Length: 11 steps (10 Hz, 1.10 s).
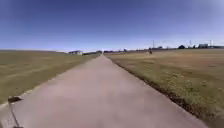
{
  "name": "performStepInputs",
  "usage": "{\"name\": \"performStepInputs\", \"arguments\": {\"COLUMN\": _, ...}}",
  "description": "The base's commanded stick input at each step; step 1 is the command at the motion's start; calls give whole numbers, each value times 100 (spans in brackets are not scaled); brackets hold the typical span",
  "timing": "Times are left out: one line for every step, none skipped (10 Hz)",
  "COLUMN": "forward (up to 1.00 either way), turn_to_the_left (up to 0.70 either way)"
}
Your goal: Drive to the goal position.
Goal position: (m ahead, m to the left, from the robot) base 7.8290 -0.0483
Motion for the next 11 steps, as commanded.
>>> {"name": "performStepInputs", "arguments": {"forward": 100, "turn_to_the_left": 0}}
{"name": "performStepInputs", "arguments": {"forward": 100, "turn_to_the_left": 0}}
{"name": "performStepInputs", "arguments": {"forward": 100, "turn_to_the_left": 0}}
{"name": "performStepInputs", "arguments": {"forward": 100, "turn_to_the_left": 0}}
{"name": "performStepInputs", "arguments": {"forward": 100, "turn_to_the_left": 0}}
{"name": "performStepInputs", "arguments": {"forward": 100, "turn_to_the_left": 0}}
{"name": "performStepInputs", "arguments": {"forward": 100, "turn_to_the_left": 0}}
{"name": "performStepInputs", "arguments": {"forward": 100, "turn_to_the_left": 0}}
{"name": "performStepInputs", "arguments": {"forward": 100, "turn_to_the_left": 0}}
{"name": "performStepInputs", "arguments": {"forward": 100, "turn_to_the_left": 0}}
{"name": "performStepInputs", "arguments": {"forward": 100, "turn_to_the_left": 0}}
